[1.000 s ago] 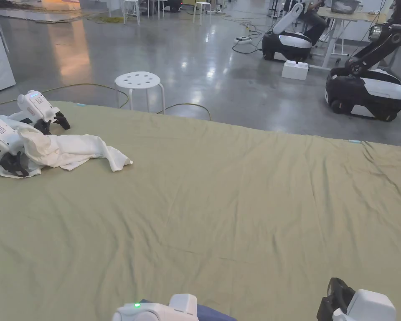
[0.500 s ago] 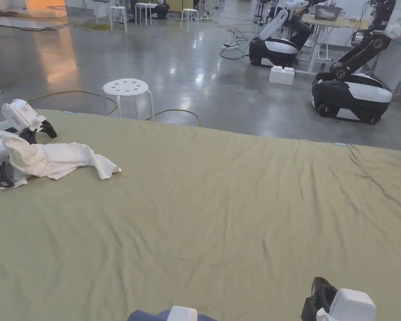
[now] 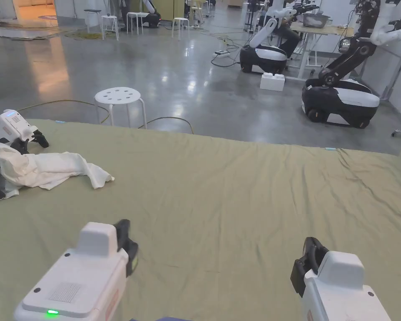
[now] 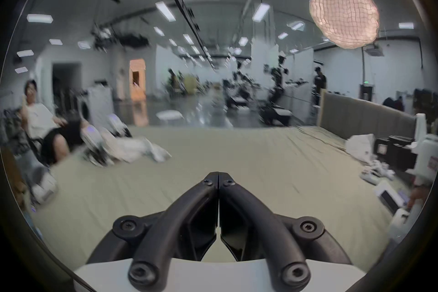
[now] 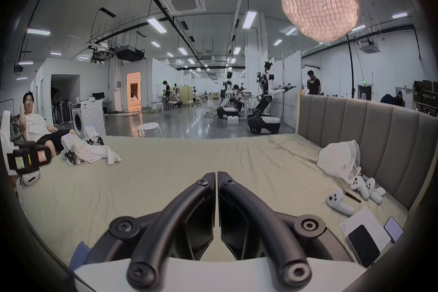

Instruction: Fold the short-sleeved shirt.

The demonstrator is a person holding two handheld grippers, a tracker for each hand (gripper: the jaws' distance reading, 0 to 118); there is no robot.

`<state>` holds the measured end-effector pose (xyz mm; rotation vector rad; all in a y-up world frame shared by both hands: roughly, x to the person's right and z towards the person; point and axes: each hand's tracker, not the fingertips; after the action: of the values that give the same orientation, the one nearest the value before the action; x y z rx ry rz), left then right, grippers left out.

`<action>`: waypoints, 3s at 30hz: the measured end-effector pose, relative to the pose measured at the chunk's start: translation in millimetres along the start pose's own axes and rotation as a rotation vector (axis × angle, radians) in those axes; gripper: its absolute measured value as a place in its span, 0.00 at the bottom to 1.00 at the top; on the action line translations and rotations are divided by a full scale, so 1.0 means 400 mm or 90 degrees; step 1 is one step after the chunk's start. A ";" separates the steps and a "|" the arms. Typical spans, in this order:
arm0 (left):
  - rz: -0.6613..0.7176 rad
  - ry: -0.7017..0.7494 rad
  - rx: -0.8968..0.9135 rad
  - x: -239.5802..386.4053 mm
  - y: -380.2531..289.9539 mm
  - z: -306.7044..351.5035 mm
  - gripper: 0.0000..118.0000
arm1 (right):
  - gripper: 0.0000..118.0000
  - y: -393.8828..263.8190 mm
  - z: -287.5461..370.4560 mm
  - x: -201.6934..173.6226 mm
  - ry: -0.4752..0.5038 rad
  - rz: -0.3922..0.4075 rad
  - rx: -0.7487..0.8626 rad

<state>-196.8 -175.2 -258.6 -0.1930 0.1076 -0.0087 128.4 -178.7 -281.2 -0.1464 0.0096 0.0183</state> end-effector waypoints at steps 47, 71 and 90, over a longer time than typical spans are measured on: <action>0.395 -0.386 -0.526 -0.294 -0.408 -0.116 0.77 | 0.00 -0.469 0.077 -0.231 0.189 0.031 -0.372; 0.544 -0.475 -0.513 -0.374 -0.339 -0.105 0.16 | 0.00 -0.353 0.086 -0.221 0.194 0.035 -0.257; 0.430 -0.084 -0.516 -0.960 -0.055 -0.024 0.16 | 0.00 -0.091 -0.045 0.023 0.050 0.013 -0.136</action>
<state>-579.6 -191.3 -223.1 -0.9570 0.0353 0.7291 138.0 -217.1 -293.9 -0.3613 0.0875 0.0343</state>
